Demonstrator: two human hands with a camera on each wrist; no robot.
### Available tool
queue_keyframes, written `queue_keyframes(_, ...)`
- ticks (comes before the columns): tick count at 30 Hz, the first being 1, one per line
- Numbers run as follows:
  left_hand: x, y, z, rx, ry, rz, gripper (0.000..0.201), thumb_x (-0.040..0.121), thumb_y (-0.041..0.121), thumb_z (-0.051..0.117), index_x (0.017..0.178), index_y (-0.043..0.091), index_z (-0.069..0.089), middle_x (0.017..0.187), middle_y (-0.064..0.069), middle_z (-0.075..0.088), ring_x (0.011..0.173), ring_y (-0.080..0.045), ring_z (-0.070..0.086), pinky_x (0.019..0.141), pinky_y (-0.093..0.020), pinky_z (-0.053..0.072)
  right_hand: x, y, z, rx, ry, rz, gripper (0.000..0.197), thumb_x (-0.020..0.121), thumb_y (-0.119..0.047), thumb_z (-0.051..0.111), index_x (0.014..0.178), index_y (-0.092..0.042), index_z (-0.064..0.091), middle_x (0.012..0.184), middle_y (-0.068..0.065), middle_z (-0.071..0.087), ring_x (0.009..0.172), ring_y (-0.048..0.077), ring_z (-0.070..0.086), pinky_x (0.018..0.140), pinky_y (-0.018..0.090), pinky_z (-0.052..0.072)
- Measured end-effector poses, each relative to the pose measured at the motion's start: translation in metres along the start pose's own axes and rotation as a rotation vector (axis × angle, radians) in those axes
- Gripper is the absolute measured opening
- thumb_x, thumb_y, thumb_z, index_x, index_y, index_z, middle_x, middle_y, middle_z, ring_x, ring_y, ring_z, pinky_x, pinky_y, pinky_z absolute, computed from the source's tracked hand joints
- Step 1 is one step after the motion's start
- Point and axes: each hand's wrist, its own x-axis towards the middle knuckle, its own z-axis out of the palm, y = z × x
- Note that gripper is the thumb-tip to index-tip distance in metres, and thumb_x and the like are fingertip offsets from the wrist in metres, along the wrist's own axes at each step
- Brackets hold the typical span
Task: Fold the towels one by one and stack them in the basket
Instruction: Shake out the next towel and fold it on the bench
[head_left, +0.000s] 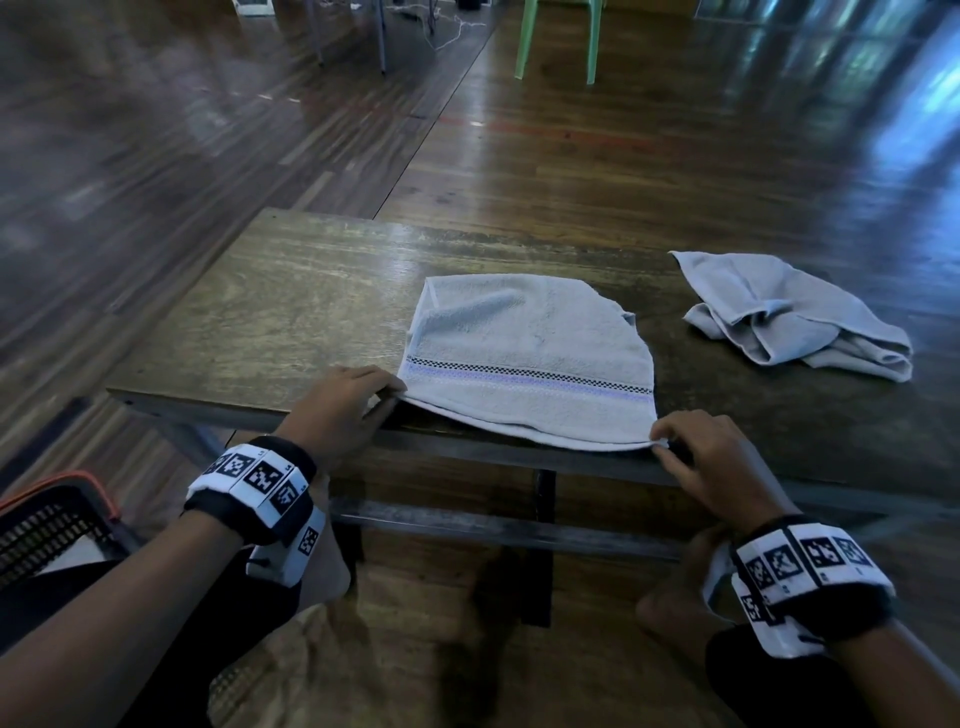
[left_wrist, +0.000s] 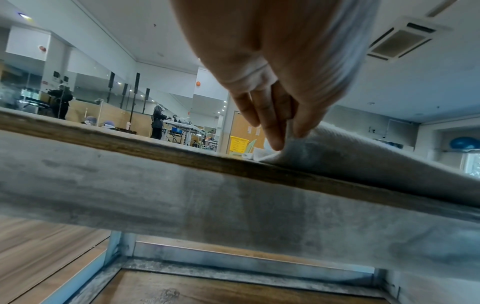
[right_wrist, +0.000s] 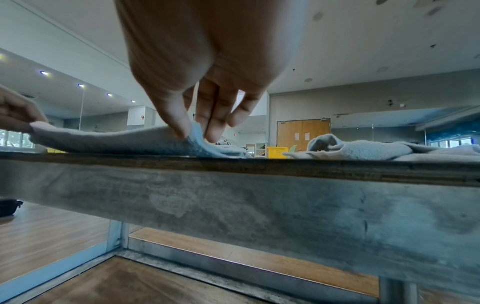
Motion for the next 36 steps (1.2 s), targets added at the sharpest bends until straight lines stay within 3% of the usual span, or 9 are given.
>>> queue_keyframes(5,0.006,-0.002,-0.005,-0.121,0.036,-0.019,0.017,0.081,0.002,0.066,0.097,0.008,0.067,0.09,-0.002,0.068,0.081,-0.018,0.065,0.073,-0.033,0.053,0.003,-0.006,-0.008,-0.002,0.052,-0.068,0.025,0.069,-0.004,0.076,0.089,-0.013,0.064,0.082,0.003,0.066,0.071,0.015,0.06,0.068,0.029,0.05)
queue_keyframes(9,0.006,0.007,-0.021,-0.091,0.119,-0.008,0.016,0.083,0.026,0.058,0.093,0.016,0.066,0.085,0.009,0.063,0.077,-0.012,0.062,0.074,-0.036,0.05,-0.001,-0.011,-0.02,0.013,0.138,-0.06,0.026,0.069,-0.001,0.074,0.09,-0.011,0.063,0.083,0.004,0.064,0.073,0.014,0.058,0.069,0.027,0.046)
queue_keyframes(14,0.005,0.037,-0.058,-0.253,0.225,-0.035,0.023,0.082,0.038,0.051,0.091,0.019,0.06,0.085,0.019,0.057,0.083,0.012,0.054,0.072,-0.005,0.04,-0.014,-0.02,-0.047,0.142,0.276,-0.004,0.03,0.075,-0.005,0.067,0.103,-0.014,0.058,0.093,-0.002,0.059,0.084,0.003,0.052,0.075,0.023,0.047)
queue_keyframes(16,0.001,0.046,-0.074,-0.326,0.237,-0.041,0.024,0.083,0.04,0.051,0.091,0.019,0.06,0.088,0.018,0.062,0.086,0.008,0.056,0.073,-0.005,0.04,-0.019,-0.027,-0.064,0.2,0.307,0.015,0.031,0.078,-0.007,0.067,0.108,-0.012,0.059,0.097,-0.001,0.059,0.089,0.004,0.054,0.082,0.022,0.047)
queue_keyframes(21,0.002,0.067,-0.119,-0.436,0.266,-0.037,0.019,0.081,0.047,0.053,0.091,0.031,0.058,0.096,0.016,0.063,0.085,0.001,0.06,0.074,-0.006,0.043,-0.02,-0.058,-0.127,0.285,0.371,-0.063,0.02,0.081,-0.025,0.054,0.097,-0.015,0.062,0.094,-0.003,0.06,0.091,0.0,0.055,0.085,0.01,0.042)
queue_keyframes(26,0.02,0.084,-0.155,-0.547,0.372,0.04,0.012,0.083,0.041,0.054,0.089,0.033,0.06,0.085,0.025,0.064,0.077,0.008,0.059,0.072,-0.006,0.043,-0.01,-0.067,-0.17,0.473,0.558,0.091,0.015,0.079,-0.023,0.06,0.088,-0.036,0.06,0.089,-0.022,0.065,0.088,0.006,0.06,0.081,0.022,0.047)
queue_keyframes(28,0.03,0.087,-0.161,-0.524,0.404,0.064,0.011,0.084,0.039,0.053,0.091,0.032,0.058,0.085,0.027,0.064,0.076,0.01,0.058,0.071,-0.005,0.042,-0.001,-0.066,-0.178,0.513,0.611,0.106,0.017,0.08,-0.02,0.058,0.085,-0.036,0.06,0.087,-0.026,0.065,0.082,0.0,0.058,0.078,0.017,0.046)
queue_keyframes(33,0.051,0.07,-0.151,-0.402,0.375,0.042,0.009,0.086,0.042,0.052,0.09,0.037,0.057,0.088,0.012,0.067,0.078,0.003,0.061,0.072,-0.014,0.048,0.028,-0.05,-0.169,0.505,0.574,0.159,0.02,0.08,-0.025,0.057,0.083,-0.044,0.061,0.084,-0.027,0.065,0.075,-0.003,0.056,0.07,0.009,0.045)
queue_keyframes(36,0.068,0.052,-0.136,-0.314,0.335,0.015,0.009,0.088,0.031,0.055,0.085,0.038,0.051,0.079,0.001,0.063,0.076,0.002,0.059,0.071,-0.002,0.042,0.056,-0.029,-0.146,0.442,0.472,0.223,0.01,0.075,-0.039,0.054,0.081,-0.044,0.06,0.076,-0.018,0.063,0.072,-0.005,0.056,0.066,0.007,0.041)
